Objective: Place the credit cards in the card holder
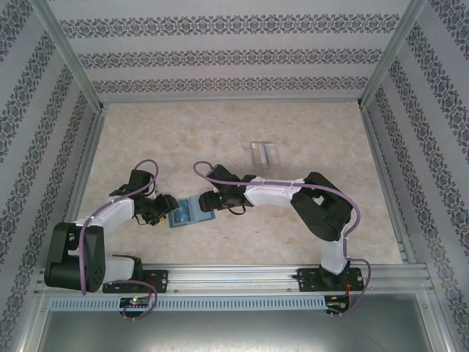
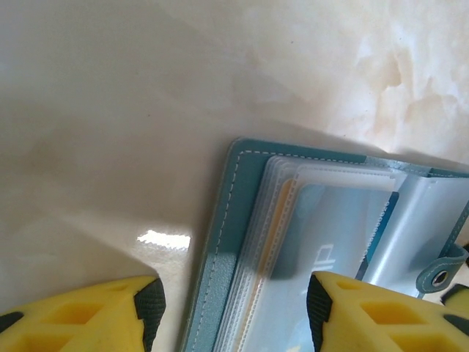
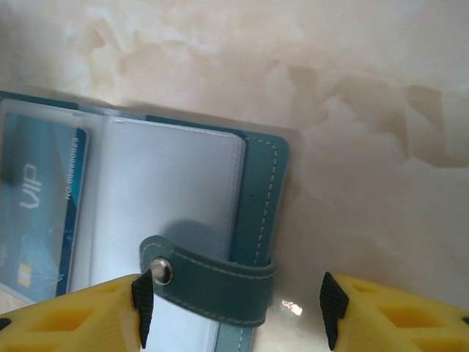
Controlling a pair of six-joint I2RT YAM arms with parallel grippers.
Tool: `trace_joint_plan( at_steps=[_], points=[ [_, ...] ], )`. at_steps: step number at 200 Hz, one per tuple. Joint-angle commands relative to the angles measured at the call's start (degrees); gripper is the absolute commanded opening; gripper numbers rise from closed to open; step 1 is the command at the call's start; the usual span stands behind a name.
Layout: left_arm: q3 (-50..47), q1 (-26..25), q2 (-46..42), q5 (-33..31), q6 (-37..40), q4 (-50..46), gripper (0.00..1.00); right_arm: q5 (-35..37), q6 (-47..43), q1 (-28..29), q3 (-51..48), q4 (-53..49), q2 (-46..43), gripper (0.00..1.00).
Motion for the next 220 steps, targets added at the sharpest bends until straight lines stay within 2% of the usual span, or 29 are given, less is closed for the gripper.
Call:
trace_joint_plan(
  at_steps=[1,61,81,122,169,220],
  points=[
    [-1.19,-0.71,3.44,4.86,0.67,8.04,0.58,-4.43,0.81,0.75,0.23,2.39,1.7,0.64],
    [0.16,-0.67,6.0,7.3,0.87,8.88,0.56,-4.65,0.03,1.08,2.1,2.01,4.55,0.61],
    [0.53,-0.69,6.23,8.4,0.88,9.47,0.55,-5.41,0.21,1.05,2.23,2.55,4.68,0.55],
    [1.46,-0.71,4.45,9.38,0.96,8.61,0.54,-6.81,1.27,0.94,1.63,4.15,4.72,0.36],
    [1.15,-0.69,0.66,9.72,0.44,7.84,0.53,-9.99,3.76,0.53,-0.03,8.23,4.38,0.21],
    [1.73,-0.63,-5.25,9.76,-0.84,7.13,0.54,-12.88,6.85,0.26,-1.28,12.99,5.43,0.15]
  ],
)
